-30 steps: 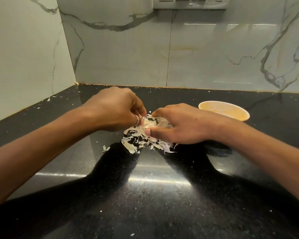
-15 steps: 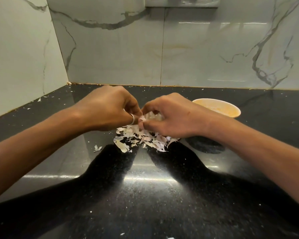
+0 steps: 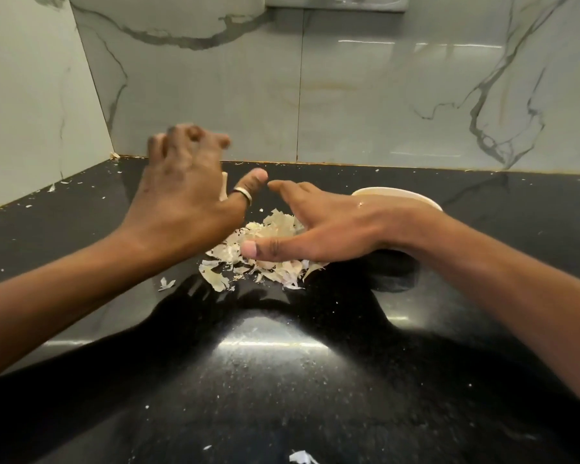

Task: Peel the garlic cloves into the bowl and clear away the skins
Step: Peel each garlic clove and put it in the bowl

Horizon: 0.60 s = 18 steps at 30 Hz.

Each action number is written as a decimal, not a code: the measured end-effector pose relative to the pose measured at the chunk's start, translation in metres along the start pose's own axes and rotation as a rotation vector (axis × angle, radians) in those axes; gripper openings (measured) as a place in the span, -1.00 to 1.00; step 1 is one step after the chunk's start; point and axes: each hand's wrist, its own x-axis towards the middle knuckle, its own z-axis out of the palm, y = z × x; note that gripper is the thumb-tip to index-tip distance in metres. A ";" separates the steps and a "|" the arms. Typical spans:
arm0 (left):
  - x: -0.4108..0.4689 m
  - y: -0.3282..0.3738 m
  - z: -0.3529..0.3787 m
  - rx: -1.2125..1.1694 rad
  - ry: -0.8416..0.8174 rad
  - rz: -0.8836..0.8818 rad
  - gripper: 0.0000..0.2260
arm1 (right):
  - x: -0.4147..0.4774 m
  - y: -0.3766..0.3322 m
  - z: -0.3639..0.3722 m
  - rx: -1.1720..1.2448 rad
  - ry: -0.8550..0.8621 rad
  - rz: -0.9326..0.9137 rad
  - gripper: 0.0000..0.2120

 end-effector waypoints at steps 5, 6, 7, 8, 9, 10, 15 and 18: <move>0.010 -0.012 0.008 -0.384 -0.084 -0.199 -0.21 | -0.005 0.000 0.017 0.047 0.018 -0.013 0.24; 0.010 -0.013 0.011 -0.450 -0.143 -0.232 -0.20 | -0.006 -0.002 0.023 0.059 0.031 -0.016 0.25; 0.009 -0.013 0.013 -0.498 -0.192 -0.260 -0.21 | -0.006 -0.003 0.029 0.071 0.049 -0.019 0.25; 0.007 -0.013 0.016 -0.535 -0.223 -0.280 -0.24 | -0.006 -0.005 0.035 0.083 0.076 -0.020 0.25; 0.006 -0.011 0.018 -0.560 -0.240 -0.288 -0.28 | -0.004 -0.007 0.039 0.097 0.113 -0.023 0.25; 0.003 -0.010 0.019 -0.568 -0.254 -0.283 -0.34 | -0.001 -0.009 0.042 0.114 0.148 -0.029 0.25; -0.003 -0.007 0.028 -0.595 -0.280 -0.270 -0.47 | 0.024 -0.017 0.053 0.219 0.284 -0.081 0.24; -0.007 -0.005 0.034 -0.611 -0.328 -0.217 -0.41 | 0.037 -0.016 0.056 0.254 0.353 -0.135 0.14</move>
